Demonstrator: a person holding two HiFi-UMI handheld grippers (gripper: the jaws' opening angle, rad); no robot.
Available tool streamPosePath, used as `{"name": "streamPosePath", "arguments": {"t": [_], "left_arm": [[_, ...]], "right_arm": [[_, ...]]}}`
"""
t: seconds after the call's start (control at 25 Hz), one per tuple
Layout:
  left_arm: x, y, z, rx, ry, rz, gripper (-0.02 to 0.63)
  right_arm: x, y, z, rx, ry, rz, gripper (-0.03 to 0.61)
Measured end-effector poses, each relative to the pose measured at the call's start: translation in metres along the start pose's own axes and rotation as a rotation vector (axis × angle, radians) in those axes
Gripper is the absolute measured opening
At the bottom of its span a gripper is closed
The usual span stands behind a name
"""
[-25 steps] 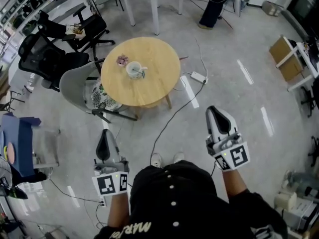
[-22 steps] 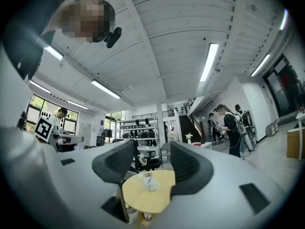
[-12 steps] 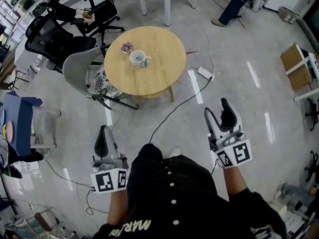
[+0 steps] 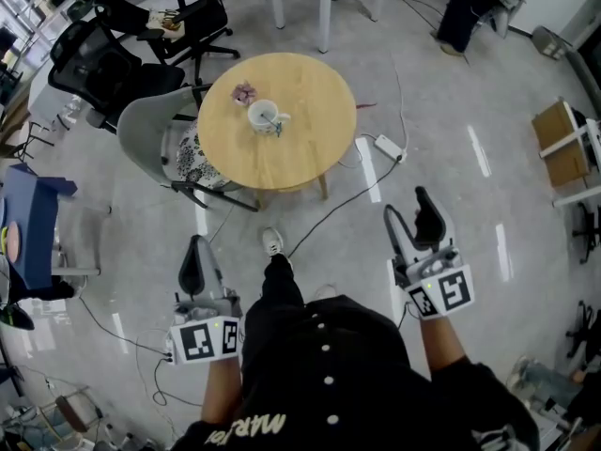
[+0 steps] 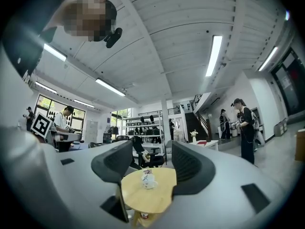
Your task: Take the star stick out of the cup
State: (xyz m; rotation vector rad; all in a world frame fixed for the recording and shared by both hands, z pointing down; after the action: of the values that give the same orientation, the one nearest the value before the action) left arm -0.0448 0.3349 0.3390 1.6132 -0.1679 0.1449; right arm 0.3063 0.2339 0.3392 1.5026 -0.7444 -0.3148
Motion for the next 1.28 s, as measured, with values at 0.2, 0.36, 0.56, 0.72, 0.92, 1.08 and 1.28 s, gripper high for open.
{"name": "streamPosePath", "arguments": {"t": [0.2, 0.36, 0.56, 0.72, 0.92, 1.08, 1.28], "left_arm": [[-0.020, 0.007, 0.045, 0.007, 0.009, -0.003, -0.003], [-0.049, 0.011, 0.089, 0.014, 0.013, -0.002, -0.003], [-0.087, 0.021, 0.141, 0.021, 0.014, -0.004, -0.003], [-0.116, 0.021, 0.180, 0.029, 0.030, -0.005, -0.003], [-0.154, 0.026, 0.223, 0.041, 0.061, -0.011, -0.003], [-0.179, 0.029, 0.248, 0.052, 0.093, -0.018, -0.003], [-0.194, 0.040, 0.274, 0.041, 0.133, -0.020, -0.003]], "right_arm": [[0.012, 0.001, 0.045, 0.009, 0.012, 0.005, 0.247], [0.013, 0.004, 0.097, 0.007, 0.015, 0.000, 0.247], [0.015, 0.010, 0.159, 0.006, 0.017, 0.006, 0.247], [0.012, 0.007, 0.206, 0.010, 0.029, 0.003, 0.247], [0.004, 0.009, 0.256, 0.017, 0.057, -0.001, 0.247], [-0.004, 0.010, 0.287, 0.013, 0.082, -0.003, 0.247], [-0.004, 0.017, 0.309, -0.007, 0.115, 0.001, 0.247]]}}
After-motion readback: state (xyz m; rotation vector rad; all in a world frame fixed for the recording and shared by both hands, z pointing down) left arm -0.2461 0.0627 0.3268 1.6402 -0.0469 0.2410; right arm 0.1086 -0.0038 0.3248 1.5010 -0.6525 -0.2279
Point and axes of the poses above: the fingertips, and each gripper's own axes: z forward along the fingers, x to its right, y out of its underside, the point moved 4 cm from there along -z, backward along the fingers, and after that the axes turned 12 degrees about z, right-handed, at the moved point
